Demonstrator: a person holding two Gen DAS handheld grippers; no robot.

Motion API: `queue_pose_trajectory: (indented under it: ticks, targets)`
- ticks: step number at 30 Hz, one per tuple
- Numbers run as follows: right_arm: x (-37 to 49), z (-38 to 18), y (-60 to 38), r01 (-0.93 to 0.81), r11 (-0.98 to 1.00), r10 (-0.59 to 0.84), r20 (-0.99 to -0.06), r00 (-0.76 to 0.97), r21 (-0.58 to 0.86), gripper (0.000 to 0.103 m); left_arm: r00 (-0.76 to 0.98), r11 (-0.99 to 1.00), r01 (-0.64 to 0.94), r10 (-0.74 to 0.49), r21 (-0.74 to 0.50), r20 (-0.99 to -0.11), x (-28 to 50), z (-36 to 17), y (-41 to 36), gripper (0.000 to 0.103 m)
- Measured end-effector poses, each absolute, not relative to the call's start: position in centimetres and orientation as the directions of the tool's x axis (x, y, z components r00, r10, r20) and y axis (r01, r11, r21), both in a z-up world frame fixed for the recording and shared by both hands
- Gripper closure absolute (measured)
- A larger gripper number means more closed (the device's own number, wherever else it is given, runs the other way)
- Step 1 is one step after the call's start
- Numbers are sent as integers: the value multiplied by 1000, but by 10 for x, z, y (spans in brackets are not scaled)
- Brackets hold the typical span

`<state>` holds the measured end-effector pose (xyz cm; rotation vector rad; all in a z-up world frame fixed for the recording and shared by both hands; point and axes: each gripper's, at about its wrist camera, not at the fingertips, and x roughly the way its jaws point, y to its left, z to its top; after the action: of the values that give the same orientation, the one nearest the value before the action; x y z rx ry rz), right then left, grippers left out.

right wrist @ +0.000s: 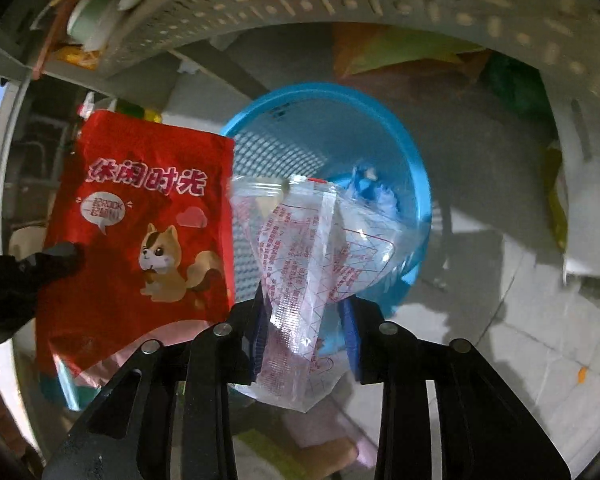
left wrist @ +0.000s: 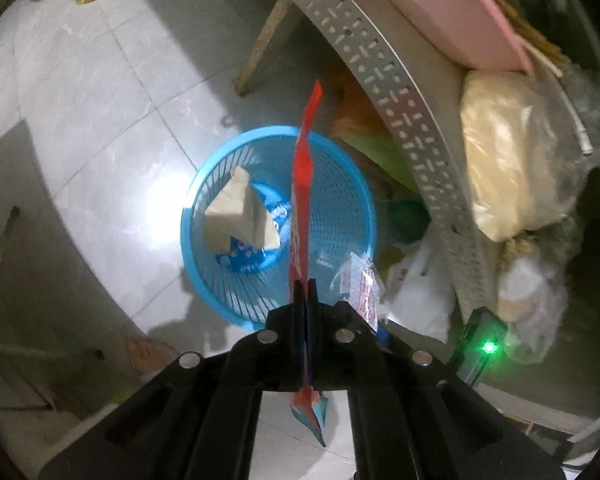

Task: Collect trash
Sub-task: 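Carry both bags over the blue wastebasket and open both tools to drop them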

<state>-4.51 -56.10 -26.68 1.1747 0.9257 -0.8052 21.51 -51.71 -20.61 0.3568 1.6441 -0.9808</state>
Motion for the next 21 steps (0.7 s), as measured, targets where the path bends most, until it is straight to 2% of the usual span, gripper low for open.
queue_pose_trajectory:
  ticks: [1, 3, 5, 6, 7, 8, 15, 21]
  targets:
    - [-43, -268, -563, 898, 209, -51, -913, 405, 387, 69, -312, 601, 693, -249, -398, -917, 214, -209, -522, 103]
    - [-38, -276, -570, 902, 222, -67, -917, 394, 371, 57, -295, 586, 715, -243, -382, -924, 212, -215, -529, 102]
    - [-37, -282, -571, 905, 239, -90, -920, 382, 352, 41, -269, 566, 743, -236, -357, -934, 210, -218, -536, 93]
    - [-36, -284, -569, 910, 244, -103, -925, 367, 334, 39, -242, 565, 754, -234, -334, -942, 209, -217, -538, 88]
    - [-37, -287, -568, 917, 247, -118, -929, 350, 314, 37, -232, 564, 758, -237, -328, -943, 208, -217, -541, 76]
    - [-40, -287, -566, 917, 247, -120, -929, 351, 314, 37, -239, 555, 758, -253, -343, -937, 207, -216, -540, 68]
    - [-66, -285, -561, 922, 189, -163, -915, 369, 338, 36, -243, 513, 777, -288, -363, -926, 201, -195, -535, 64]
    - [-71, -276, -558, 924, 211, -219, -906, 362, 318, 36, -211, 465, 793, -396, -394, -893, 203, -134, -511, 57]
